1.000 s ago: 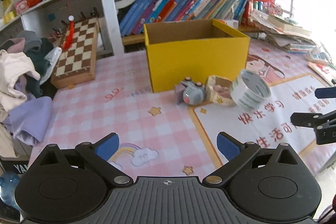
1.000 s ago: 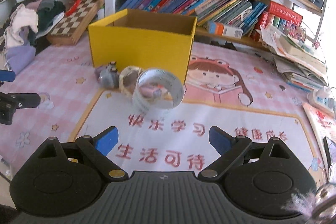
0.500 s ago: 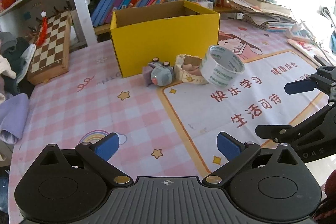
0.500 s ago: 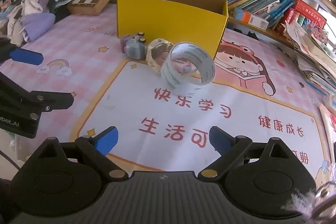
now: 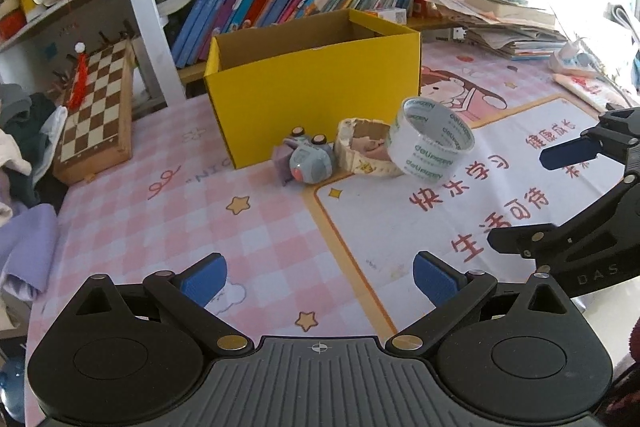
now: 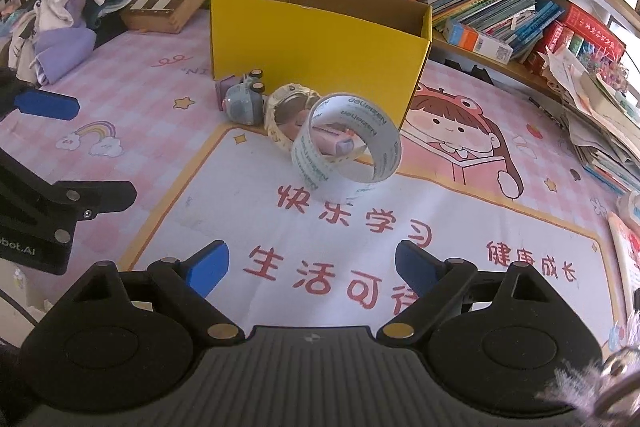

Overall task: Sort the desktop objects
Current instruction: 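Move the right tool to the clear tape roll and close on its rim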

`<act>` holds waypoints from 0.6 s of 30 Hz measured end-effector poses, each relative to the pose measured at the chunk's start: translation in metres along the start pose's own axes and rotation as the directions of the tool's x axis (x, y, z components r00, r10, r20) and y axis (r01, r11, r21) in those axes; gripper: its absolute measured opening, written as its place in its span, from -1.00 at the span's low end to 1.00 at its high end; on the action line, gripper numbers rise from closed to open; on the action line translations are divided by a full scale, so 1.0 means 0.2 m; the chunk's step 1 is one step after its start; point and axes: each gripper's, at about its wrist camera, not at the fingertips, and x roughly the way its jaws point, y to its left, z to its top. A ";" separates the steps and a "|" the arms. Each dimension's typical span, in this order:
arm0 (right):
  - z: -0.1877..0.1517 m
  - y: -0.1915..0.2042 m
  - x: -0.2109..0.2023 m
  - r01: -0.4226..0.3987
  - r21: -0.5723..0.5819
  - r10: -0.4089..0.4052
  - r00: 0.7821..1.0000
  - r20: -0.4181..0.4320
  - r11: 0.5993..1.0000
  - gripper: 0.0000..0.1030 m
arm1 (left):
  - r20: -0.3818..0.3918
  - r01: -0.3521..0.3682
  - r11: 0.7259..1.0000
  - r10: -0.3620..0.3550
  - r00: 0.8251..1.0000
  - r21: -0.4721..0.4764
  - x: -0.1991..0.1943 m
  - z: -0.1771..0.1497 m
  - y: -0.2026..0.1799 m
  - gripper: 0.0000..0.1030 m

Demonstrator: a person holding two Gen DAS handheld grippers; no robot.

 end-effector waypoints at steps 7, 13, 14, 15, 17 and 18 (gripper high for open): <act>0.06 -0.05 0.06 -0.012 -0.012 0.012 1.000 -0.006 1.000 0.77 | -0.015 -0.013 0.999 0.013 1.000 -0.035 0.06 0.04 0.03 0.96; 0.11 -0.10 0.12 -0.023 -0.015 0.023 1.000 -0.014 1.000 0.78 | -0.025 -0.018 0.999 0.017 1.000 -0.042 0.10 0.08 0.01 0.96; 0.12 -0.11 0.13 -0.025 -0.015 0.025 1.000 -0.015 1.000 0.78 | -0.026 -0.019 0.999 0.018 1.000 -0.043 0.11 0.09 0.00 0.96; 0.13 -0.12 0.15 -0.028 -0.015 0.028 0.999 -0.017 0.999 0.78 | -0.028 -0.021 0.999 0.020 0.999 -0.045 0.12 0.09 0.00 0.96; 0.14 -0.14 0.17 -0.037 -0.019 0.036 0.999 -0.022 0.999 0.78 | -0.033 -0.026 0.998 0.025 0.999 -0.050 0.14 0.11 0.00 0.96; 0.15 -0.14 0.18 -0.041 -0.021 0.041 0.999 -0.024 0.999 0.78 | -0.035 -0.029 0.998 0.027 0.999 -0.054 0.14 0.11 0.00 0.96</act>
